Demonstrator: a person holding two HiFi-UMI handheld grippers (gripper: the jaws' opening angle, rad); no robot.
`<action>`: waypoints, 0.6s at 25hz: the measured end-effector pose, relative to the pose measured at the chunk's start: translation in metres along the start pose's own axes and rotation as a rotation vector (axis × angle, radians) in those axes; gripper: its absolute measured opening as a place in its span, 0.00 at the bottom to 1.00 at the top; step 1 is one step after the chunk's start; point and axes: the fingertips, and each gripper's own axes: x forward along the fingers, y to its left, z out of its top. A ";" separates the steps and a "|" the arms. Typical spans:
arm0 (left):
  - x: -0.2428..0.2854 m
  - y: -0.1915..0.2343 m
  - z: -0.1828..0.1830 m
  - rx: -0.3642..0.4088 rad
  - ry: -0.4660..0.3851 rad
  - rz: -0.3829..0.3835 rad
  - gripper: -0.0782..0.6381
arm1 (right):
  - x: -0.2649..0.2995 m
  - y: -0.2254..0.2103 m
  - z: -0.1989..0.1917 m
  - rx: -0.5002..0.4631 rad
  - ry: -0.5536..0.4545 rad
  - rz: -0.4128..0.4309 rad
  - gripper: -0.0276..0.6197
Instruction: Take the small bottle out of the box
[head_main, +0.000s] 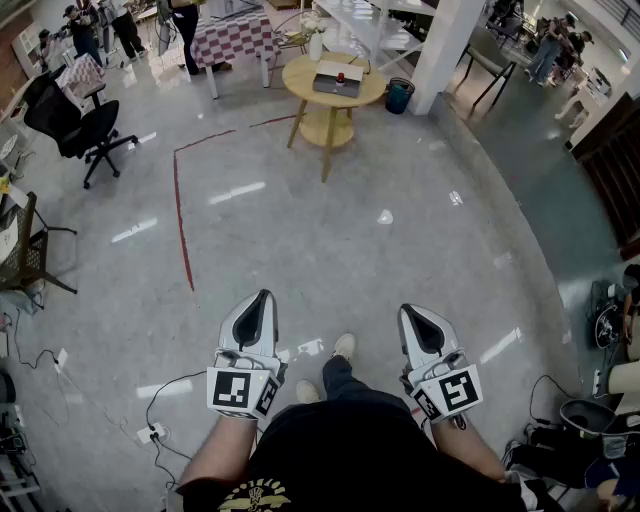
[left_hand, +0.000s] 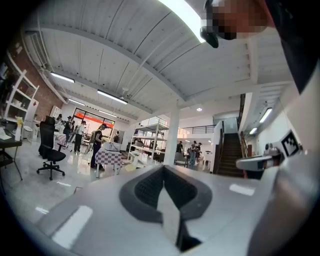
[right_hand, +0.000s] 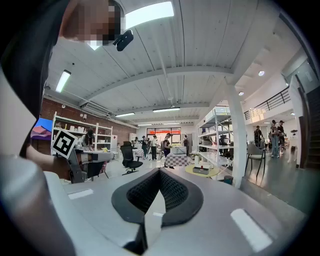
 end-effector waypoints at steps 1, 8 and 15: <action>0.007 -0.001 -0.003 0.001 0.006 -0.001 0.11 | 0.004 -0.005 -0.001 0.004 0.002 0.000 0.05; 0.069 -0.010 -0.003 0.026 0.030 -0.015 0.11 | 0.036 -0.054 -0.003 0.018 -0.009 0.014 0.05; 0.149 -0.031 0.004 0.059 0.042 -0.040 0.11 | 0.069 -0.115 0.014 0.001 -0.061 0.013 0.05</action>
